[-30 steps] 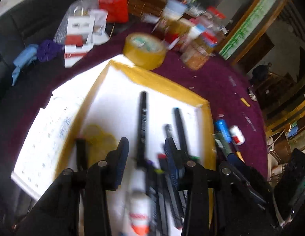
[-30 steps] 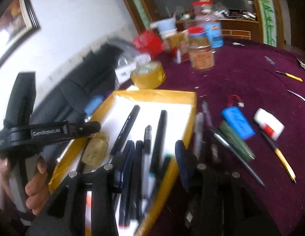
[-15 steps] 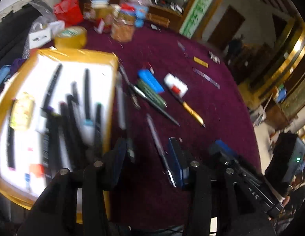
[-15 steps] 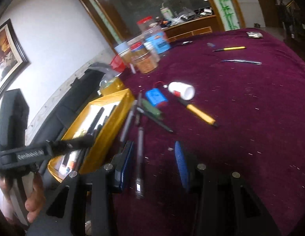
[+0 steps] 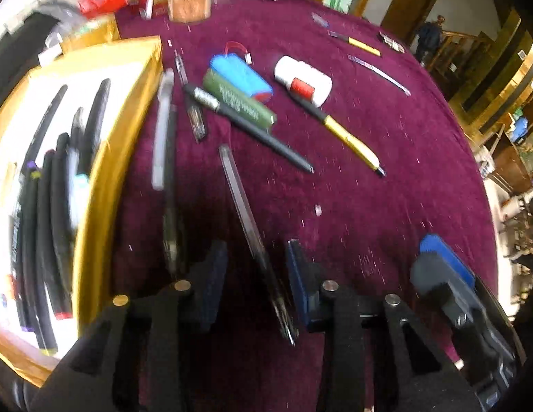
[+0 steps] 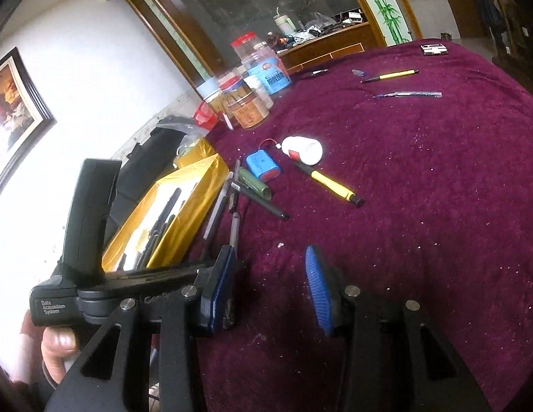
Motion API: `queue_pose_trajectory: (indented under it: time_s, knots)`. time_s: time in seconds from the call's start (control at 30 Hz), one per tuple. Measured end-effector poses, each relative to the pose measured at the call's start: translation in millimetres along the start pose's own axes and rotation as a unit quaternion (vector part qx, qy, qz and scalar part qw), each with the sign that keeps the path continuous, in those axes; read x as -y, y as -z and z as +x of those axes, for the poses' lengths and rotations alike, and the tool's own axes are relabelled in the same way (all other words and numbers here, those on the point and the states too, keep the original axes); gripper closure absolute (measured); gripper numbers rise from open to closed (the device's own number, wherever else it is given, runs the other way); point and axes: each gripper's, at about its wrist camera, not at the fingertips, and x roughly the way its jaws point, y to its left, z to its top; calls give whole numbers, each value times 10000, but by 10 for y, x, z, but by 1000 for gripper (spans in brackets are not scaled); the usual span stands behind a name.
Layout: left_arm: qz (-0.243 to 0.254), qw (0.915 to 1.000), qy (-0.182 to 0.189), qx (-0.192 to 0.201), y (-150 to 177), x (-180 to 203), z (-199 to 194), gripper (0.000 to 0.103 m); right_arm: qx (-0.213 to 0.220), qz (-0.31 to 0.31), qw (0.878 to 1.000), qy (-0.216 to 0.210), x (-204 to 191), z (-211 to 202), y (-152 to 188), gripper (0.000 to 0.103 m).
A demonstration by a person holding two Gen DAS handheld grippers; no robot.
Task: Organize rigid objects
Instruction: 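Grasp a clear pen with the left tool while the right tool grasps a yellow pen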
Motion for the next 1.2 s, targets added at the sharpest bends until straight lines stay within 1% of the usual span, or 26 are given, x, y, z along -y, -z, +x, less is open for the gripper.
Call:
queue_pose_trajectory:
  time_s: [0.03, 0.07, 0.1, 0.13, 0.17, 0.2, 0.27, 0.3, 0.4, 0.43, 0.47, 0.5, 0.53, 0.57, 0.63, 0.7, 0.8, 0.97, 1.0, 1.07, 1.1, 1.13, 1.17, 1.2]
  knots:
    - [37, 10000, -28, 23, -12, 19, 24, 76, -2, 5, 10000, 10, 9, 4, -2, 65]
    - [38, 10000, -19, 57, -22, 34, 48, 82, -8, 23, 10000, 2, 24, 11, -4, 65]
    - [47, 9999, 33, -103, -24, 36, 133, 92, -13, 39, 10000, 0, 36, 23, -1, 65]
    - [104, 9999, -17, 57, -14, 46, 104, 95, -25, 52, 10000, 10, 44, 37, 4, 65]
    - [153, 9999, -46, 23, 3, 47, 105, 95, -50, 66, 10000, 27, 50, 56, 11, 65]
    - [139, 9999, 12, 14, 20, 30, 81, 96, -112, 91, 9999, 44, 63, 85, 19, 65]
    - [34, 9996, 281, -55, 68, -27, 37, 96, -184, 80, 9998, 45, 60, 121, 24, 65]
    - [15, 9993, 361, -13, 94, -55, 12, 96, -203, 51, 9998, 69, 52, 142, 14, 65]
    - [92, 9988, 446, 177, 161, -91, 0, 95, -218, 43, 9997, 110, 42, 190, -46, 65]
    - [86, 9987, 463, 179, 164, -92, -9, 95, -230, 53, 9997, 114, 37, 202, -74, 65]
    - [-50, 9982, 569, 164, 160, -121, -26, 96, -253, 38, 9995, 166, 22, 211, -114, 65]
    - [-337, 9956, 860, 177, 143, -207, -39, 96, -253, -12, 9994, 233, 4, 210, -147, 65]
    - [-503, 9919, 1142, 215, 132, -269, -78, 96, -246, -78, 9992, 296, -13, 208, -180, 65]
    - [-534, 9906, 1225, 277, 135, -317, -132, 96, -250, -135, 9990, 349, -23, 210, -222, 65]
    - [-530, 9905, 1193, 426, 138, -359, -249, 96, -320, -185, 9982, 468, -15, 255, -339, 65]
    - [-576, 9874, 1423, 392, 150, -425, -352, 96, -429, -274, 9962, 707, -3, 345, -475, 65]
    - [-693, 9825, 1696, 339, 151, -541, -469, 96, -620, -421, 9929, 921, 37, 563, -660, 65]
    - [-821, 9797, 1731, 593, 177, -723, -657, 96, -973, -657, 9858, 1198, 132, 977, -837, 65]
    - [-859, 9791, 1739, 613, 171, -761, -685, 96, -1022, -670, 9844, 1267, 144, 1045, -847, 65]
    - [-930, 9778, 1758, 659, 165, -839, -721, 96, -1148, -798, 9824, 1237, 137, 1139, -823, 66]
    - [-977, 9772, 1758, 686, 177, -884, -745, 96, -1237, -861, 9802, 1288, 140, 1202, -785, 67]
    - [-1012, 9766, 1765, 694, 172, -910, -742, 96, -1284, -912, 9781, 1363, 137, 1235, -746, 69]
    - [-1037, 9763, 1765, 696, 181, -923, -746, 96, -1192, -1036, 9767, 1455, 107, 1221, -722, 72]
    - [-1061, 9763, 1754, 688, 188, -941, -750, 96, -1200, -1101, 9743, 1555, 80, 1211, -688, 80]
